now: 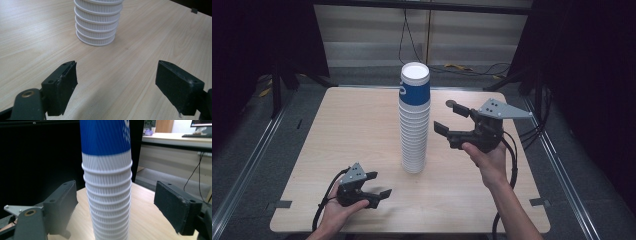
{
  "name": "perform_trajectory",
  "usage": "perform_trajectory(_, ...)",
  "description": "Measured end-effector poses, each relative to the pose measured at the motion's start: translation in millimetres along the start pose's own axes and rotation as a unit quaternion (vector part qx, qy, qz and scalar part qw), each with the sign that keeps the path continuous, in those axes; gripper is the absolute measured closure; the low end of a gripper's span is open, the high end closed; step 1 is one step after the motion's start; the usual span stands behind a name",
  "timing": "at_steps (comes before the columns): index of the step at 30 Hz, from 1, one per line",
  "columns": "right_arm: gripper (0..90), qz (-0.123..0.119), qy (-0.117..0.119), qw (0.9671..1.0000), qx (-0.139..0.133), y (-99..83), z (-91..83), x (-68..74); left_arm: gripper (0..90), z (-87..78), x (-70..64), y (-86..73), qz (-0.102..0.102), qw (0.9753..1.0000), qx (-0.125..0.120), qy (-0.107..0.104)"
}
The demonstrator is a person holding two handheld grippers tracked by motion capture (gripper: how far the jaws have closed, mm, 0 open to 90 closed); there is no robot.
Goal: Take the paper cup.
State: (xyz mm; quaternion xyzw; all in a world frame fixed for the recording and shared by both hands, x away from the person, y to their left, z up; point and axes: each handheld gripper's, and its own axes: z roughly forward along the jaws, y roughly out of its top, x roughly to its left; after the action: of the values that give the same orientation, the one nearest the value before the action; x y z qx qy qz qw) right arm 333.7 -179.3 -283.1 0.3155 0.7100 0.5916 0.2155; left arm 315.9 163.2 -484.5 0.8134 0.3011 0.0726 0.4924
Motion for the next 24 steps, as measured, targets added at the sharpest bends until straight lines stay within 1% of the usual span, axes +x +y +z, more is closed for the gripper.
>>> perform_trajectory(4, 17.4, -0.012, 0.000, 0.9999, 0.000, 11.8, 2.5, -0.5, 17.7, 0.5, 0.7, -0.2, -0.003, 1.0000, 0.001, 0.002)
perform_trajectory(5, 17.4, -0.012, 0.000, 0.9999, 0.000, 11.8, 2.5, -0.5, 17.7, 0.5, 0.7, -0.2, -0.003, 1.0000, 0.001, 0.002)
perform_trajectory(6, 16.9, -0.015, 0.001, 0.9999, 0.004, 17.4, 5.3, -1.2, 17.7, 0.5, 0.7, -0.2, -0.003, 1.0000, 0.000, 0.001)
perform_trajectory(10, 16.8, -0.017, 0.002, 0.9999, 0.005, 23.0, 8.8, -1.8, 17.7, 0.7, 0.4, -0.2, -0.002, 1.0000, 0.000, -0.002)
perform_trajectory(11, 16.8, -0.012, 0.004, 0.9999, 0.001, 25.9, 10.3, -1.9, 17.7, 0.5, 0.1, -0.3, -0.002, 1.0000, 0.000, 0.000)
perform_trajectory(15, 16.7, -0.015, 0.006, 0.9999, -0.003, 27.5, 11.3, 0.0, 17.7, 0.0, 0.3, -0.4, -0.001, 1.0000, 0.000, 0.000)
perform_trajectory(17, 15.6, -0.011, 0.008, 0.9999, -0.007, 31.4, 13.9, 0.5, 17.7, 0.5, 0.1, -0.5, -0.001, 1.0000, 0.000, -0.002)
perform_trajectory(19, 15.0, -0.007, 0.019, 0.9998, -0.005, 35.1, 17.2, -0.6, 17.7, 0.3, -0.3, -0.4, -0.001, 1.0000, 0.000, -0.002)
perform_trajectory(20, 15.0, -0.007, 0.019, 0.9998, -0.005, 35.1, 17.2, -0.6, 17.7, 0.3, -0.3, -0.4, -0.001, 1.0000, 0.000, -0.002)
perform_trajectory(21, 14.8, -0.006, 0.022, 0.9997, -0.005, 38.1, 22.1, -0.6, 17.7, 0.3, -0.1, -0.3, -0.001, 1.0000, 0.001, -0.002)
perform_trajectory(23, 14.8, -0.008, 0.022, 0.9997, -0.007, 40.6, 25.5, -0.1, 17.8, 0.8, 0.4, -0.4, -0.004, 1.0000, 0.001, -0.005)
perform_trajectory(24, 14.8, -0.013, 0.020, 0.9997, -0.005, 42.2, 27.6, 0.3, 17.9, 0.9, 0.5, -0.4, -0.004, 1.0000, 0.002, -0.004)
